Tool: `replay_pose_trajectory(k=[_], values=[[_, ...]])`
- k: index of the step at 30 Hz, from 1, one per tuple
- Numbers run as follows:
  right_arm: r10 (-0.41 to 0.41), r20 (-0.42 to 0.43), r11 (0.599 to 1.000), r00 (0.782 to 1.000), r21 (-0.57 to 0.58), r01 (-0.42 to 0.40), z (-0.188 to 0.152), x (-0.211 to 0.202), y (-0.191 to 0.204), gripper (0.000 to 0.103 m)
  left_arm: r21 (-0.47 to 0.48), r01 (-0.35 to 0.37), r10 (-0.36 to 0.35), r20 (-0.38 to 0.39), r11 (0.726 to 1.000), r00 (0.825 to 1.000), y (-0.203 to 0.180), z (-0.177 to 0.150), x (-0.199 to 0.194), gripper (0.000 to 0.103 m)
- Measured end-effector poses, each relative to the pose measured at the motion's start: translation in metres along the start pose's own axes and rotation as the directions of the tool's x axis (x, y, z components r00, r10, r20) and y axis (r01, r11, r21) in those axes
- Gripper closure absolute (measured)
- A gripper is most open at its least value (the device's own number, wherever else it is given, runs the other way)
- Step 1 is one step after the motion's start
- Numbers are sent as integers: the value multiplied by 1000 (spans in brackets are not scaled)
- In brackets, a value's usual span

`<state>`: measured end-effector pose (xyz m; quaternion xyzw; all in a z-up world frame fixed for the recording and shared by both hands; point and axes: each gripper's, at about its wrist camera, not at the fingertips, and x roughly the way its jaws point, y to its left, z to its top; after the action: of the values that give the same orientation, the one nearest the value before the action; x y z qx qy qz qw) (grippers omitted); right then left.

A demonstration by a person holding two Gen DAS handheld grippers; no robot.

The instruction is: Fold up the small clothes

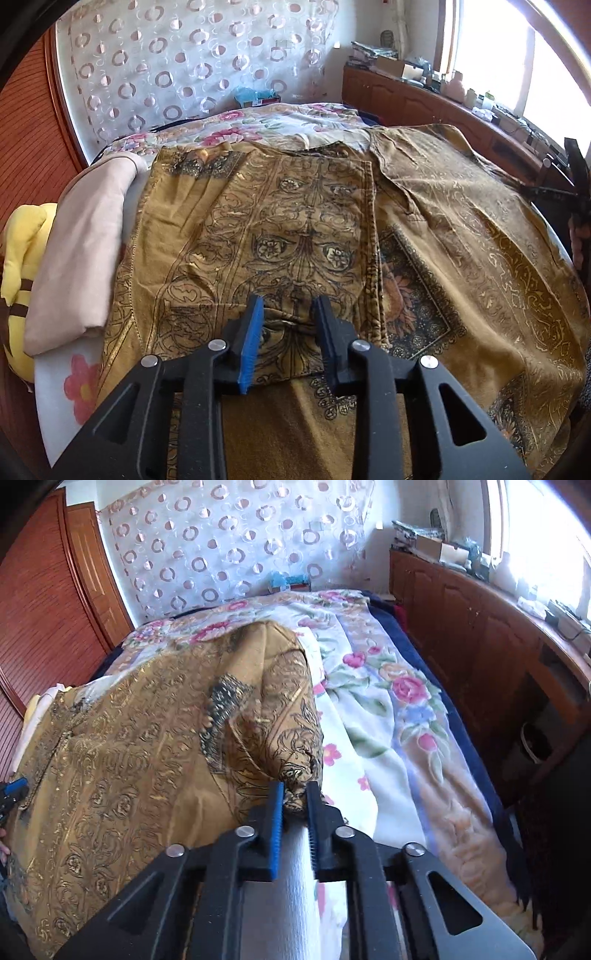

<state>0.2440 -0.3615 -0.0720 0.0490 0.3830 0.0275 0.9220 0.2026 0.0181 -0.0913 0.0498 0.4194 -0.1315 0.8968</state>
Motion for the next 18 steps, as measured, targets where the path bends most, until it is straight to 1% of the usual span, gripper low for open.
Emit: replay_pose_trajectory(k=[3,6,8,10,11,13,16,18], values=[[-21,65,999,998,-47,24,2,-14,13,96,-12,16,-16,0,1000,1000,0,0,1,73],[-14,137,992,990,-119,31,4,-32,35,96,-6,9,-9,0,1000,1000,-1,0,0,73],[10,175,982,985,-187,24,2,-41,53,96,-8,12,-12,-1,1000,1000,1,0,0,73],[49,189,964,981,-266,3,0,-46,74,96,-15,21,-21,0,1000,1000,3,0,0,73],[58,185,953,981,-303,1,-3,-46,86,96,-15,21,-21,0,1000,1000,4,0,-1,73],[87,149,937,985,-347,-31,-10,-41,105,96,-12,18,-18,0,1000,1000,5,0,-1,73],[119,71,922,990,-378,-84,-26,-26,126,96,-13,19,-19,0,1000,1000,4,0,-1,73],[136,30,919,990,-378,-114,-36,-16,133,96,-15,21,-21,0,1000,1000,4,0,-1,73]])
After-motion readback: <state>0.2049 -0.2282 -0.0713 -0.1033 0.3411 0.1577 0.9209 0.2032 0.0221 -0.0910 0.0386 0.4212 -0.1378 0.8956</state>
